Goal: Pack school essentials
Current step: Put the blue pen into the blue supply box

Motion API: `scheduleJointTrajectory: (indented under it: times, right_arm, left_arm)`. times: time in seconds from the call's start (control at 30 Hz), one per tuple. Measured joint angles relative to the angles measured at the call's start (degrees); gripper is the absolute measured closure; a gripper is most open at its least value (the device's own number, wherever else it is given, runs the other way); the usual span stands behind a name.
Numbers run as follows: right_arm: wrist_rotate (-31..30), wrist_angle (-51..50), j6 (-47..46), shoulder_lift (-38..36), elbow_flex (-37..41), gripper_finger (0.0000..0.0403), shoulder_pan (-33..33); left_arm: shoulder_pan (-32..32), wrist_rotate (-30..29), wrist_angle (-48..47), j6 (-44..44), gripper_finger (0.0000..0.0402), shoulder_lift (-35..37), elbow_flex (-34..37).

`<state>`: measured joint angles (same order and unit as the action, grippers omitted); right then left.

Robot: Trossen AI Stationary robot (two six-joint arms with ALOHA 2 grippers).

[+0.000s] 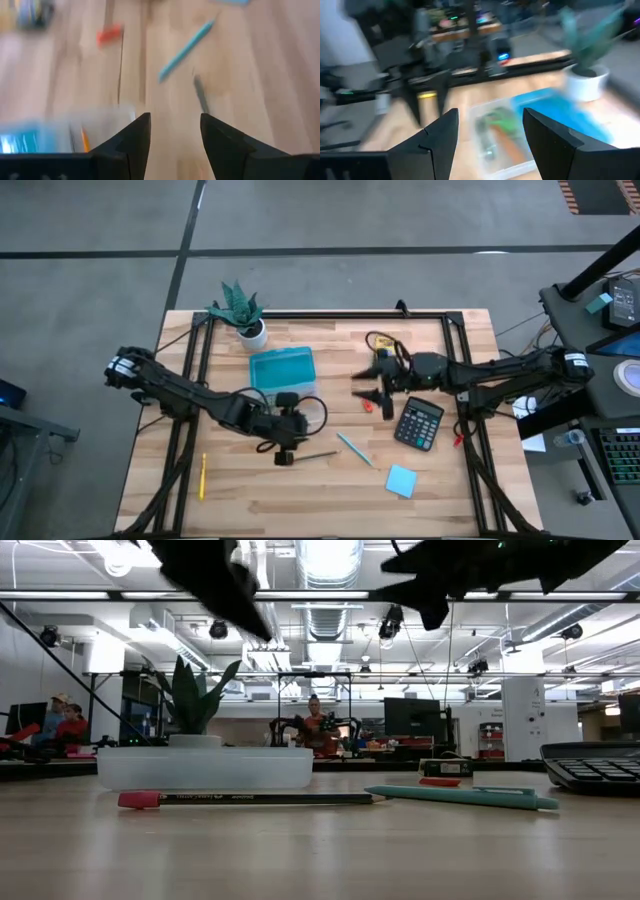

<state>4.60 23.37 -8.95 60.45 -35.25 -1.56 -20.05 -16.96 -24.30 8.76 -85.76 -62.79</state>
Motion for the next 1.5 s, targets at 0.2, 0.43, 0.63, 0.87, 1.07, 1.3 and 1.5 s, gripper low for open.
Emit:
scheduleJointTrajectory:
  times: [0.2, 0.43, 0.63, 0.87, 1.07, 1.3, 1.5]
  right_arm:
    - [-0.02, -3.72, -10.35, 0.00, -0.14, 0.0193, 8.41]
    - [-3.15, -8.42, -25.28, 0.00, -0.19, 0.0193, 12.30]
    - [-6.64, -17.64, -27.69, 0.89, -5.27, 0.0193, 12.43]
    - [-12.70, -41.23, -28.24, 8.78, -17.29, 0.0193, 12.41]
    - [-11.47, -60.58, -32.09, 19.67, -28.31, 0.0193, 12.46]
    - [-4.19, -68.91, -36.38, 32.27, -37.28, 0.0193, 12.56]
    - [-2.09, -69.59, -37.57, 41.94, -42.90, 0.0193, 13.73]
  left_arm:
    - [0.08, -0.01, 7.92, -14.94, 0.0246, 0.86, 1.40]
    - [0.38, -0.13, 13.79, -21.78, 0.0246, 4.66, 5.94]
    - [1.43, -7.21, 21.64, -24.18, 0.0246, 13.09, 13.49]
    - [2.05, -11.83, 32.42, -24.61, 0.0246, 21.45, 23.41]
    - [2.17, -13.61, 36.00, -25.23, 0.0246, 26.16, 27.45]
    - [2.05, -13.59, 35.84, -21.71, 0.0246, 28.04, 29.91]
    - [2.05, -13.56, 35.17, -21.66, 0.0246, 28.92, 30.52]
